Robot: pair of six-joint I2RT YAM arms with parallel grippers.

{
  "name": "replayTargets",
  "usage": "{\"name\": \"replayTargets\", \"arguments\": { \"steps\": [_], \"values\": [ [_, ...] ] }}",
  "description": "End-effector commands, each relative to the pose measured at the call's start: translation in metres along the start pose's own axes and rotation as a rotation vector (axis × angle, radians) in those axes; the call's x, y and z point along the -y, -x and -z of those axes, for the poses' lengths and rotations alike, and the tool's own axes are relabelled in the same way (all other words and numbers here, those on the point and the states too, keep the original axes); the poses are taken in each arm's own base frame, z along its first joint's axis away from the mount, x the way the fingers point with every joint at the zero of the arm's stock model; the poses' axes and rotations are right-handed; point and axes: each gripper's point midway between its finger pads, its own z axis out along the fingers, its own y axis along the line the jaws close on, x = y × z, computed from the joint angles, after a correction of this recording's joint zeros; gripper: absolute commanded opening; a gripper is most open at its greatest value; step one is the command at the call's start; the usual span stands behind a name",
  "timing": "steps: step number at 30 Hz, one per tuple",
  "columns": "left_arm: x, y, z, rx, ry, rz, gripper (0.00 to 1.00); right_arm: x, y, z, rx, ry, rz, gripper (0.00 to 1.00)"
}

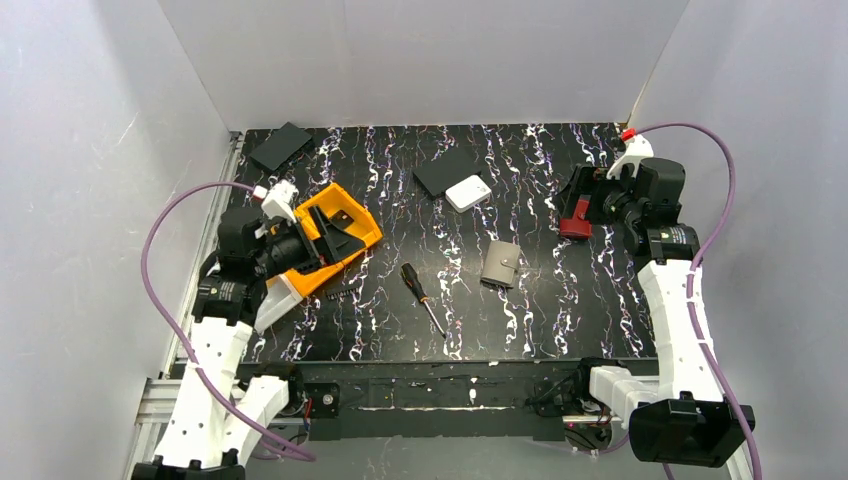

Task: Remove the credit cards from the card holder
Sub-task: Open the card holder at the center of the board.

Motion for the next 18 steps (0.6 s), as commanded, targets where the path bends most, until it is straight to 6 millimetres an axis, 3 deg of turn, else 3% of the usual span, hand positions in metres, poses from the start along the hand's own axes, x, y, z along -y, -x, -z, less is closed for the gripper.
{"name": "replayTargets", "arguments": {
  "steps": [1, 8, 13, 18],
  "values": [
    [0.011, -0.016, -0.011, -0.057, -0.027, -0.037, 0.99, -0.002, 0.021, 0.001, 0.065, -0.006, -0.013, 1.00],
    [0.024, -0.055, -0.039, -0.179, 0.020, -0.160, 0.99, 0.000, 0.010, -0.006, 0.021, 0.011, 0.025, 1.00],
    [0.033, -0.080, -0.054, -0.238, 0.025, -0.233, 0.99, -0.001, -0.010, -0.011, -0.022, 0.063, 0.103, 1.00],
    [0.048, -0.105, -0.078, -0.277, -0.032, -0.268, 0.99, -0.033, -0.049, -0.016, -0.092, 0.343, 0.221, 1.00]
  ]
}}
